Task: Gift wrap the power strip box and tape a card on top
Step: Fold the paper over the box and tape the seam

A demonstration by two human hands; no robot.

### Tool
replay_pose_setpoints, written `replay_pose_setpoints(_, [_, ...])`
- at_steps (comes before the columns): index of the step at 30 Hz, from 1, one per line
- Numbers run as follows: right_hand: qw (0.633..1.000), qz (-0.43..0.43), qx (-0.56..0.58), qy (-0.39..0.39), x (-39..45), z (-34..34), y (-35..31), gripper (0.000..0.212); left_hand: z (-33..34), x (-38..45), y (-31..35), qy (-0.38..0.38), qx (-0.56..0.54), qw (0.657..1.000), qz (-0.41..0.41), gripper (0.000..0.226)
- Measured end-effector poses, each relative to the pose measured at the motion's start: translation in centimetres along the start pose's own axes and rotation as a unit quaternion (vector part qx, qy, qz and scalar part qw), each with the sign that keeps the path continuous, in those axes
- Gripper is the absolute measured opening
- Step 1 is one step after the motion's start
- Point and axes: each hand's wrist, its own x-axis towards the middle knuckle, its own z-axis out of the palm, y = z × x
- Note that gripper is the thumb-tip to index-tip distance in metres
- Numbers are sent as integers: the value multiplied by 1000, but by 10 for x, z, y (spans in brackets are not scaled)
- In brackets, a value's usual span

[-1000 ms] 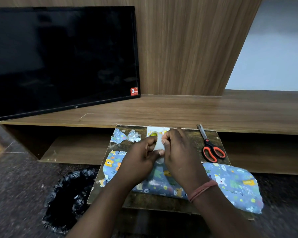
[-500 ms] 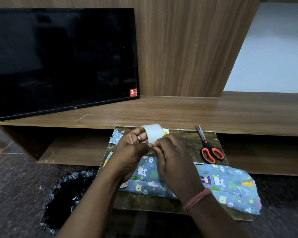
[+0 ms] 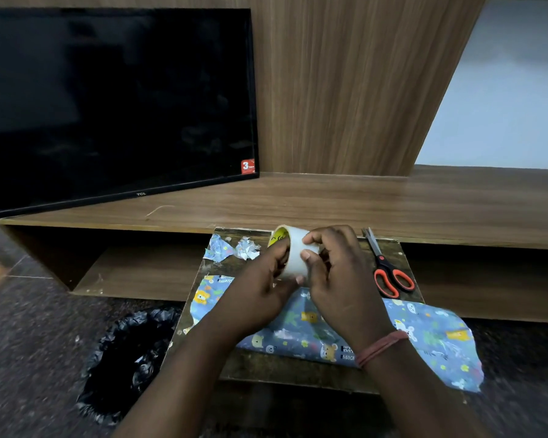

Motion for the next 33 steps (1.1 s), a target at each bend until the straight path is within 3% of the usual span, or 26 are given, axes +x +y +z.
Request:
replay_pose_setpoints(4, [1000, 1, -27, 10, 1, 5, 4, 11, 6, 1, -5, 2, 44, 999, 7, 28])
replay_pose_setpoints(13, [999, 6, -31, -3, -1, 12, 1, 10, 12, 1, -12, 9, 18, 1000, -19, 32])
replay_pose_setpoints(22, [996, -49, -75, -5, -7, 16, -7, 11, 8, 5, -13, 19, -68, 997, -45, 12])
replay_pose_setpoints(27, [994, -61, -87, 2, -7, 16, -6, 7, 0, 5, -16, -22, -138, 987, -82, 40])
replay_pose_setpoints(33, [991, -93, -88, -38, -16, 22, -9, 10, -8, 10, -7, 4, -295, 952, -80, 60])
